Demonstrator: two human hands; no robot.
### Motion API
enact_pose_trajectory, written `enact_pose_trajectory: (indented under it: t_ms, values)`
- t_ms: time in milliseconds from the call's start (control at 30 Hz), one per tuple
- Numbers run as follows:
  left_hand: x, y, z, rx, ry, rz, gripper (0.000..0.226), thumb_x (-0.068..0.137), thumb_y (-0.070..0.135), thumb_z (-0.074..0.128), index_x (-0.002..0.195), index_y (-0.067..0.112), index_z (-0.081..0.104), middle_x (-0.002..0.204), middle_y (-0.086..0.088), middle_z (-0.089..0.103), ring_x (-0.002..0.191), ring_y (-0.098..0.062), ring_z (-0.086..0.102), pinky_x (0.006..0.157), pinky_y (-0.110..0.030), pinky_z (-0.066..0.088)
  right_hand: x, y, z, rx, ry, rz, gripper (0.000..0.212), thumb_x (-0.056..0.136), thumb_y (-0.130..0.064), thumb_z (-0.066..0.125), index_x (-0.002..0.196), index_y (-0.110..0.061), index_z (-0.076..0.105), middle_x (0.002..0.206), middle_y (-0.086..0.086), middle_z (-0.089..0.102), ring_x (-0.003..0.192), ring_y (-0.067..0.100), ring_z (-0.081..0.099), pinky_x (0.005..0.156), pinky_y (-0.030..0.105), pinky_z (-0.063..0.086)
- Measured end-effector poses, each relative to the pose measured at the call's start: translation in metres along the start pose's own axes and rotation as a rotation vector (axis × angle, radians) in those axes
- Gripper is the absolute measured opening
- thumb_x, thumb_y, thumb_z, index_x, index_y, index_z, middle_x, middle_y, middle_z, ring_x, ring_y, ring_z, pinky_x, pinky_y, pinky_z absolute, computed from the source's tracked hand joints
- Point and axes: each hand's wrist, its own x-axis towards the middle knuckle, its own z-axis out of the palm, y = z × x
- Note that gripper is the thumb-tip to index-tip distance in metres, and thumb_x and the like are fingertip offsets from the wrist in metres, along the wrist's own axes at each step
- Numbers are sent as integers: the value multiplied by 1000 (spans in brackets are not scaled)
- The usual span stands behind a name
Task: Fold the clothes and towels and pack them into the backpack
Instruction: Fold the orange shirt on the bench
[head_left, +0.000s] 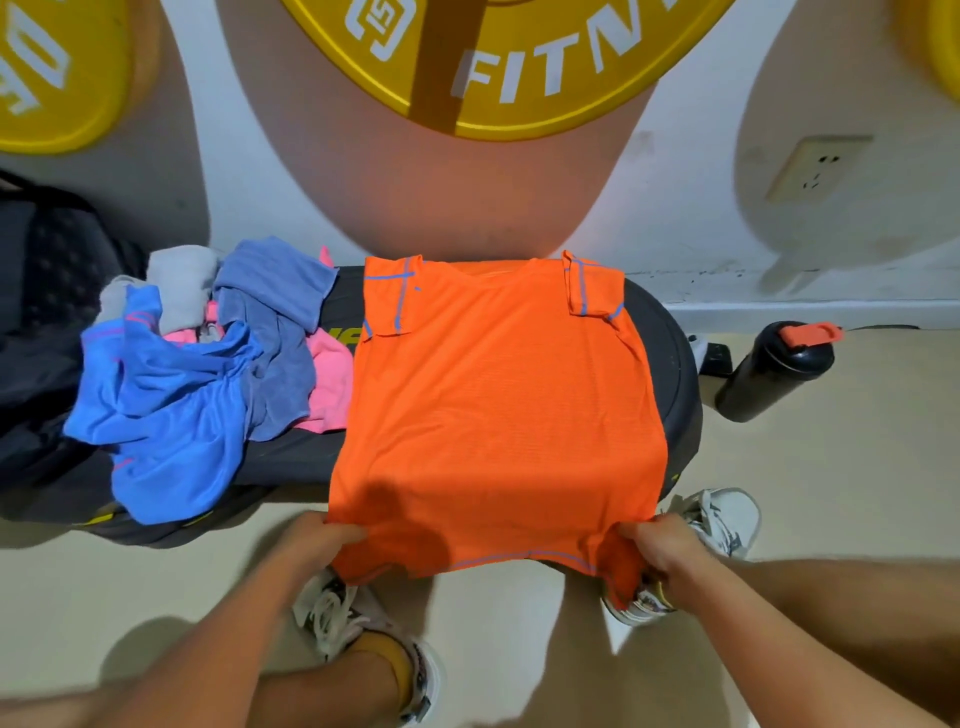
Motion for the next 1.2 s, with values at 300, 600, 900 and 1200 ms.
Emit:
enact_pose_trajectory:
  t_ms: [300, 600, 900, 1200]
  values:
    - [-34, 17, -28, -201, -211, 36, 39, 83, 24, 71, 113, 0, 62, 100, -22, 71, 91, -38, 69, 86, -52, 54, -19, -4, -13, 100, 121, -194, 25, 96, -18, 49, 82, 3, 54, 87, 23, 62, 81, 35, 59, 75, 42, 48]
    - [-62, 33, -58, -441, -252, 87, 23, 92, -8, 49, 103, 12, 54, 79, -20, 63, 48, -23, 63, 45, -34, 56, -61, -39, -70, 403, -202, -196, 34, 85, -12, 70, 71, -18, 40, 59, 8, 42, 35, 15, 42, 37, 20, 36]
    - [-101, 38, -91, -123, -258, 145, 13, 84, 2, 67, 95, -4, 69, 79, -20, 69, 55, -21, 66, 47, -27, 55, -115, -51, -127, 189, -383, -300, 12, 91, -1, 59, 81, -8, 62, 64, 8, 62, 49, 14, 55, 49, 24, 45]
    - [-134, 36, -110, 180, -157, 82, 30, 94, -4, 40, 97, 3, 69, 67, -6, 60, 43, -7, 46, 35, -13, 33, -139, -40, -131, -213, -270, -303, 13, 86, 7, 60, 79, 0, 68, 60, 12, 59, 41, 14, 49, 40, 20, 40]
